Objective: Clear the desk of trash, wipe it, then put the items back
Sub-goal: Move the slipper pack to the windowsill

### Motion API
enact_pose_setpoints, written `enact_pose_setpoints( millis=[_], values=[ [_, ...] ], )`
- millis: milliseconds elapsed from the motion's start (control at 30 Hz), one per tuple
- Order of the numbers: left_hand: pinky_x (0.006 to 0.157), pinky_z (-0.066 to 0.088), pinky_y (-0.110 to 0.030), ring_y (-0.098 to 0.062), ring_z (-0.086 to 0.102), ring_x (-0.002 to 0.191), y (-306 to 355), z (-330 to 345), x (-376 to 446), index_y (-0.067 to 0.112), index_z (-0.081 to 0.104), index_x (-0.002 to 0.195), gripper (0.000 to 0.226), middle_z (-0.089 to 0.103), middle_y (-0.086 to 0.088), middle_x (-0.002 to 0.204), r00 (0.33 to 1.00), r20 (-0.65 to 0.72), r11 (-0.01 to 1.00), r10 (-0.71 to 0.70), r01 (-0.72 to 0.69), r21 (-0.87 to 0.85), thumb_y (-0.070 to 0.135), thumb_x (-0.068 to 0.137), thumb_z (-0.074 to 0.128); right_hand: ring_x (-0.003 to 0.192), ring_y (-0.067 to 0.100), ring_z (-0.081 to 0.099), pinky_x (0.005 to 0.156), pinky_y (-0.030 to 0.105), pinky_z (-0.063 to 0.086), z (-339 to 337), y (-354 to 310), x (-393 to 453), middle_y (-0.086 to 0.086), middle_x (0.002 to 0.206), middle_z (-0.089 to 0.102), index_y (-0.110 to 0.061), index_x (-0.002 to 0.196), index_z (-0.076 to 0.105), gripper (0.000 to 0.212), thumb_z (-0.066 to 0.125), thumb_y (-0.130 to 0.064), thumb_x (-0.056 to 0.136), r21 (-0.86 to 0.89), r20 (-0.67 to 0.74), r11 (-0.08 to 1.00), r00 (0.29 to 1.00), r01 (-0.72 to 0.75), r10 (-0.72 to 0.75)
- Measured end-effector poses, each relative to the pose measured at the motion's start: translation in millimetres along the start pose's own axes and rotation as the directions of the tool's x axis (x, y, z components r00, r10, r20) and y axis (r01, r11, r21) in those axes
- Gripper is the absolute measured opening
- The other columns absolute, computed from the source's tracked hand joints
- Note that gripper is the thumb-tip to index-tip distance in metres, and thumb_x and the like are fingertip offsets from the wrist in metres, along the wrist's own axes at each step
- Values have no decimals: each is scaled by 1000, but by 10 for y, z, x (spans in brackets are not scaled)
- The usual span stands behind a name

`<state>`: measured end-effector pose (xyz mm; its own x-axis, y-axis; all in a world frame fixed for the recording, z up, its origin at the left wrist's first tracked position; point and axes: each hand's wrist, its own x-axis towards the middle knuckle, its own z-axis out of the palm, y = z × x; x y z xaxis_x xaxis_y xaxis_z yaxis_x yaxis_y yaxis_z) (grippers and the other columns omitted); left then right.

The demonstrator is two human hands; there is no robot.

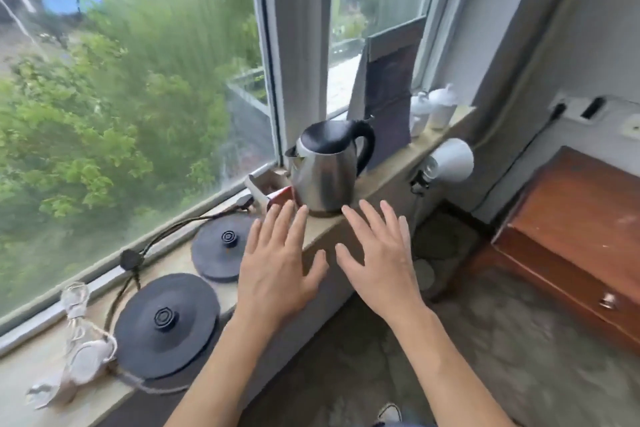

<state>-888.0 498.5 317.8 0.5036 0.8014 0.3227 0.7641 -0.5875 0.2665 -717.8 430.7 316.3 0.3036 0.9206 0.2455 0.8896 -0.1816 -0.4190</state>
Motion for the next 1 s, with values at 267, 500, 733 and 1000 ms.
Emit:
enact_pose_setpoints(
  millis=[267, 500, 733, 1000],
  values=[
    [123, 31, -46, -23, 37, 150, 1394, 697, 657, 21, 45, 154, 72, 45, -2, 160, 957, 103, 959, 272, -261, -108, 56, 92, 44, 155, 20, 18, 127, 49, 11, -858, 1462, -283, -7, 166, 31, -36, 156, 38, 71, 38, -59, 90, 25, -136, 941, 932, -337, 337],
    [123, 29, -51, -25, 33, 153, 2629, 1311, 1355, 23, 42, 156, 75, 40, -2, 163, 846, 176, 864, 503, -490, -114, 61, 92, 43, 157, 13, -6, 127, 40, -6, -1487, 2638, -495, -15, 171, 3, -42, 162, 11, 74, 44, -60, 98, -46, -111, 864, 862, -501, 495],
    [122, 32, -49, -25, 37, 150, 3868, 1767, 1920, 23, 43, 155, 72, 44, -1, 160, 661, 259, 708, 705, -676, -203, 60, 94, 39, 157, 13, 9, 124, 36, 19, -2153, 3672, -573, -11, 170, 11, -33, 162, 22, 67, 52, -44, 103, -9, -72, 755, 754, -656, 654],
    [115, 41, -40, -20, 45, 143, 4948, 2450, 2711, 21, 46, 150, 75, 49, 1, 154, 461, 307, 541, 833, -793, -279, 59, 89, 26, 153, 13, 23, 122, 36, 27, -2536, 4709, -467, -9, 166, 26, -27, 158, 35, 58, 53, -35, 103, -117, -30, 639, 646, -760, 763]
  ],
)
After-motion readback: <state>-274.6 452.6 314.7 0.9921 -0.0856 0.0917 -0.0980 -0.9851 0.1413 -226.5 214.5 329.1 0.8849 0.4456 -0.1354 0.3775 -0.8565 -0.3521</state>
